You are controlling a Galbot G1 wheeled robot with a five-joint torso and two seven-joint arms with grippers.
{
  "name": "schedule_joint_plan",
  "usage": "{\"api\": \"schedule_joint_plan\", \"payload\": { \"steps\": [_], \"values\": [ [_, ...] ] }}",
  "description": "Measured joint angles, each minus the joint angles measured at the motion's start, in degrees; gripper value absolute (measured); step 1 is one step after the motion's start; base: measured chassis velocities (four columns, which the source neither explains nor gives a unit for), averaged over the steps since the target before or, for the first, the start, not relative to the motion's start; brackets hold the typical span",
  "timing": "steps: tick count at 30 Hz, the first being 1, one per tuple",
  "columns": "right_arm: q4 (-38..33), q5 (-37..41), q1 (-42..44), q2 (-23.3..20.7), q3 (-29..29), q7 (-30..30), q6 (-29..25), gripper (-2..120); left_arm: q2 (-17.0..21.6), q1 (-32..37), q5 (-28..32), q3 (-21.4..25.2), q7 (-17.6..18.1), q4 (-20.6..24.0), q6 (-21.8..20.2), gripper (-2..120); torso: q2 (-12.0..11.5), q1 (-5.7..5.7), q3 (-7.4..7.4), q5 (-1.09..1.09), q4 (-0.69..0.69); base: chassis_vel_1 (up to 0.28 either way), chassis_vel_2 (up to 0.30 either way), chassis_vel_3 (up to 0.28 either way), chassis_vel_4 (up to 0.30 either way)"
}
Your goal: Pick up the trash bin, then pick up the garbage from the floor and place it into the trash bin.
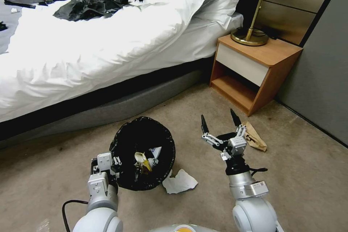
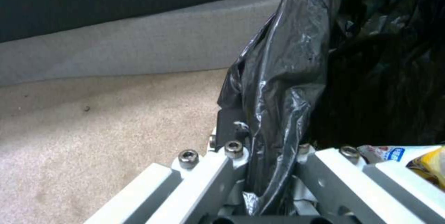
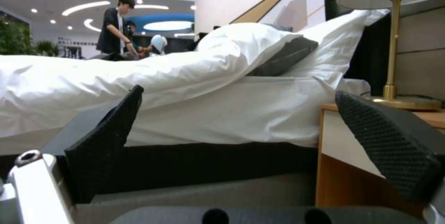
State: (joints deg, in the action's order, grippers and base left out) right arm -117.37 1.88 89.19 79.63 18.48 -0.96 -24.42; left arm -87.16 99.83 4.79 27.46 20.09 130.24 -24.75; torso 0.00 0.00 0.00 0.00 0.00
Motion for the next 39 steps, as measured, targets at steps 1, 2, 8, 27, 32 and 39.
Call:
{"api": "schedule_joint_plan", "payload": {
  "steps": [1,2,8,27,32,39],
  "values": [
    [0.0,0.0,0.0,0.0,0.0,0.0,0.0,100,0.0,0.0,0.0,0.0,0.0,0.0,0.0,1,0.0,0.00,0.00,0.00,0.00,0.000,0.000,0.000,0.000],
    [0.0,0.0,-0.1,0.0,0.0,0.0,0.1,100,0.0,0.0,0.0,0.1,0.0,0.0,0.0,1,0.0,0.00,0.00,0.00,0.00,0.000,0.000,0.000,0.000],
    [0.5,0.2,-0.9,-0.5,0.3,0.0,0.9,100,0.0,-0.1,0.0,0.4,0.0,0.0,0.1,1,0.0,0.00,0.00,0.00,0.00,0.000,0.000,0.000,0.000],
    [10.1,17.1,-12.6,-12.1,-9.3,-6.1,29.9,100,-0.4,-0.4,0.6,1.5,0.0,1.6,-0.3,1,0.0,0.00,0.00,0.01,0.00,0.000,0.000,0.000,0.000],
    [13.0,22.7,-15.0,-18.4,-13.6,-5.2,35.6,100,-0.4,-0.6,0.5,1.4,0.0,1.6,-0.4,1,0.0,0.00,0.00,0.00,0.00,0.000,0.000,0.000,0.000],
    [18.5,24.4,-17.7,-21.9,-19.5,-2.3,39.2,100,-0.7,-0.8,0.1,1.1,-0.1,1.0,-0.5,1,0.0,0.00,0.00,0.01,0.00,0.000,0.000,0.000,0.000]
  ]
}}
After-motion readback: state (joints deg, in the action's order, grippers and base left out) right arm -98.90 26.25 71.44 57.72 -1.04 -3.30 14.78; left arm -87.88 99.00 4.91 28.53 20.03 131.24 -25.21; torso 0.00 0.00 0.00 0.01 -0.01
